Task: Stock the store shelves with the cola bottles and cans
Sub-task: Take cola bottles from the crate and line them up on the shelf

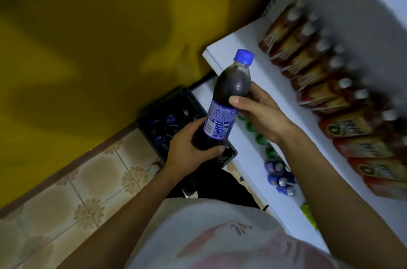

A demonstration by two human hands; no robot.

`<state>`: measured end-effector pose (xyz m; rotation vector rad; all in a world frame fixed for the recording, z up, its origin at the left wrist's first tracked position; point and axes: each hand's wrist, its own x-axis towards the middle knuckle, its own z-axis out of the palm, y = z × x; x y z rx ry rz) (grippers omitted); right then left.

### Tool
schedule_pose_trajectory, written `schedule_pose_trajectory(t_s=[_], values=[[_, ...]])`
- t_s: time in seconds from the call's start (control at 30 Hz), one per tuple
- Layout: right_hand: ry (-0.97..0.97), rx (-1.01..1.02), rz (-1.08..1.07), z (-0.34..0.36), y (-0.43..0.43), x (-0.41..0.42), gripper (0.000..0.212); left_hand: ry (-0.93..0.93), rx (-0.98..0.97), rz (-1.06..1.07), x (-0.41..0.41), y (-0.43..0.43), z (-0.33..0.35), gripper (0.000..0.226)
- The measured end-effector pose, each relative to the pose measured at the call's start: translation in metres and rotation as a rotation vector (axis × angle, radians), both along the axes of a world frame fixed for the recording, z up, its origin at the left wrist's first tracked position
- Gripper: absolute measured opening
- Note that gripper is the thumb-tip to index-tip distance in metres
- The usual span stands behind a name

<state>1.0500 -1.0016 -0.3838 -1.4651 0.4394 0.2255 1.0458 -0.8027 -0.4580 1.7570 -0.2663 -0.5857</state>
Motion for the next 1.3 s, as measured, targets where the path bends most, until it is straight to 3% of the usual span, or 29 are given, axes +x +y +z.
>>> schedule_pose_trajectory(t_s=[0.07,0.17,0.27,0.37,0.43,0.5,0.53,0.6,0.67,0.73,0.83,0.97,1.03,1.1,1.3], values=[[-0.018,0.091,-0.096,0.016,0.0,-0.008,0.046,0.165,-0.185,-0.064,0.007,0.0,0.024,0.051],[-0.058,0.248,-0.273,0.036,-0.001,-0.016,0.069,0.413,-0.485,-0.168,0.016,-0.002,0.058,0.044],[-0.094,0.358,-0.318,0.054,0.011,-0.019,0.082,0.692,-0.687,-0.263,0.023,-0.007,0.09,0.067],[-0.193,0.498,-0.234,0.069,0.027,-0.016,0.105,0.891,-0.763,-0.281,0.032,-0.012,0.117,0.08],[-0.306,0.62,-0.114,0.088,0.037,-0.011,0.099,0.941,-0.74,-0.234,0.035,-0.016,0.133,0.103],[-0.437,0.783,0.05,0.104,0.044,-0.005,0.081,0.911,-0.67,-0.109,0.039,-0.019,0.141,0.143],[-0.459,0.701,0.037,0.112,0.046,-0.003,0.082,0.912,-0.659,-0.07,0.041,-0.021,0.145,0.153],[-0.387,0.545,-0.094,0.127,0.045,0.006,0.099,0.996,-0.711,-0.034,0.046,-0.029,0.147,0.136],[-0.399,0.449,-0.185,0.135,0.038,0.005,0.106,1.036,-0.73,-0.078,0.054,-0.035,0.15,0.094],[-0.414,0.291,-0.286,0.146,0.029,0.005,0.106,0.924,-0.668,-0.203,0.063,-0.043,0.148,0.051],[-0.468,-0.076,-0.421,0.17,0.007,0.002,0.07,0.569,-0.581,-0.215,0.077,-0.059,0.146,0.048],[-0.559,-0.532,-0.542,0.21,-0.016,-0.006,0.066,-0.032,-0.527,-0.07,0.091,-0.083,0.166,0.089],[-0.617,-0.679,-0.603,0.226,-0.029,-0.008,0.068,-0.404,-0.433,-0.124,0.093,-0.102,0.188,0.092],[-0.672,-0.735,-0.668,0.24,-0.042,-0.01,0.071,-0.641,-0.337,-0.217,0.093,-0.13,0.214,0.088],[-0.701,-0.822,-0.815,0.26,-0.094,-0.012,0.077,-0.68,-0.295,-0.275,0.095,-0.214,0.269,0.07]])
